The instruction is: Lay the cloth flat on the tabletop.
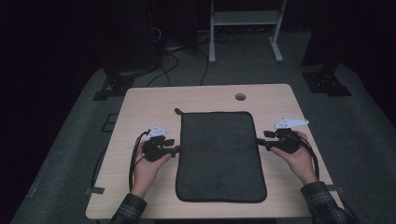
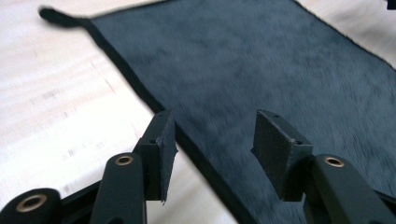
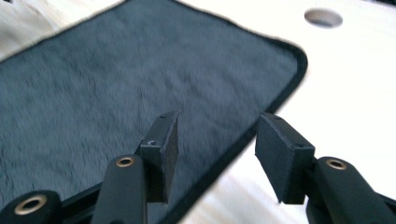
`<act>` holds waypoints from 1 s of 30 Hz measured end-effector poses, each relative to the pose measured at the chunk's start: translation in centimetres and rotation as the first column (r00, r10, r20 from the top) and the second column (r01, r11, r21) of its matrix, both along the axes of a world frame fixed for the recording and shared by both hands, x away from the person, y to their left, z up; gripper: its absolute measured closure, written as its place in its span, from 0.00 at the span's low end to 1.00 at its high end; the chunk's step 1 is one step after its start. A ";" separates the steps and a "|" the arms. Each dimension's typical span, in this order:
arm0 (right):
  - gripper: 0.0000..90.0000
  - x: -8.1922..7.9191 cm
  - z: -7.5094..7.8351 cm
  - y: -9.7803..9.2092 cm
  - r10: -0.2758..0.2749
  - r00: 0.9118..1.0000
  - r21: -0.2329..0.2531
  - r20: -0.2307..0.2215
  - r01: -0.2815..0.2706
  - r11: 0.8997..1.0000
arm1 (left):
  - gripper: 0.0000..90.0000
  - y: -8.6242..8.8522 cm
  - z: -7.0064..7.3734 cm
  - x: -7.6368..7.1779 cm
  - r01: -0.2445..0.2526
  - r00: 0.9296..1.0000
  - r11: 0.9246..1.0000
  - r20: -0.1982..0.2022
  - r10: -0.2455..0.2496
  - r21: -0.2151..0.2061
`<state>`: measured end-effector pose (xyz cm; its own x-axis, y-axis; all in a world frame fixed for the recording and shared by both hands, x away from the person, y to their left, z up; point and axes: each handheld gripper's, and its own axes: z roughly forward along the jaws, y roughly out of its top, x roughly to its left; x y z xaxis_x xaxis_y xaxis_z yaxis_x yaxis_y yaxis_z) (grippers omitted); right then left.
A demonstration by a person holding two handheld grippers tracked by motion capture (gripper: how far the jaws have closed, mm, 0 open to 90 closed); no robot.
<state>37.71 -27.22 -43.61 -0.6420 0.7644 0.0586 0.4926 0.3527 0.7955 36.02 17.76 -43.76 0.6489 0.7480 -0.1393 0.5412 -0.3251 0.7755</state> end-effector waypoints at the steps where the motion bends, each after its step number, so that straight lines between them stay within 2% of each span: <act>1: 0.53 -0.2 -0.2 -0.1 -0.001 1.000 -0.002 0.000 0.001 1.000 | 0.52 0.0 0.0 0.0 0.000 1.000 1.000 0.000 0.000 0.000; 5: 0.52 -1.1 -0.8 -0.4 -0.001 1.000 -0.011 -0.011 0.001 1.000 | 0.49 0.3 -0.8 -1.7 0.008 1.000 1.000 -0.026 -0.007 0.018; 6: 0.52 -1.1 -0.8 -0.4 -0.001 1.000 -0.011 -0.011 0.001 1.000 | 0.48 0.3 -0.8 -1.7 0.008 1.000 1.000 -0.026 -0.007 0.018; 7: 0.51 -1.4 -1.0 -0.5 -0.001 1.000 -0.020 -0.014 0.000 1.000 | 0.47 0.4 -1.1 -2.4 0.012 0.999 0.999 -0.039 -0.011 0.031; 8: 0.51 -1.4 -1.0 -0.5 -0.001 1.000 -0.020 -0.014 0.000 1.000 | 0.47 0.4 -1.1 -2.4 0.012 0.999 0.999 -0.039 -0.011 0.031; 10: 0.51 -1.8 -1.2 -0.7 -0.008 1.000 -0.017 -0.018 0.008 1.000 | 0.45 0.4 -1.4 -3.6 0.013 0.999 0.999 -0.051 -0.011 0.040; 15: 0.51 -2.1 -1.6 -0.9 -0.015 1.000 -0.025 -0.025 0.015 1.000 | 0.43 0.0 -2.0 -5.0 0.019 0.997 0.998 -0.076 -0.014 0.058; 18: 0.50 -2.0 -1.8 -0.8 -0.018 1.000 -0.034 -0.024 0.017 0.999 | 0.40 -0.5 -2.5 -6.3 0.038 0.995 0.996 -0.092 -0.031 0.078; 23: 0.50 -1.9 -1.9 -0.6 -0.014 1.000 -0.044 -0.028 0.013 0.999 | 0.38 -1.3 -2.9 -7.4 0.065 0.993 0.992 -0.102 -0.055 0.104; 30: 0.50 -1.8 -1.9 -0.4 -0.010 1.000 -0.048 -0.026 0.009 0.999 | 0.35 -1.9 -3.1 -8.3 0.065 0.994 0.990 -0.091 -0.054 0.129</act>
<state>35.94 -27.64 -45.56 -0.6336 0.7727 0.0387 0.5169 0.3856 0.7643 27.68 15.87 -46.91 0.6824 0.7241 -0.1005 0.5818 -0.4547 0.6744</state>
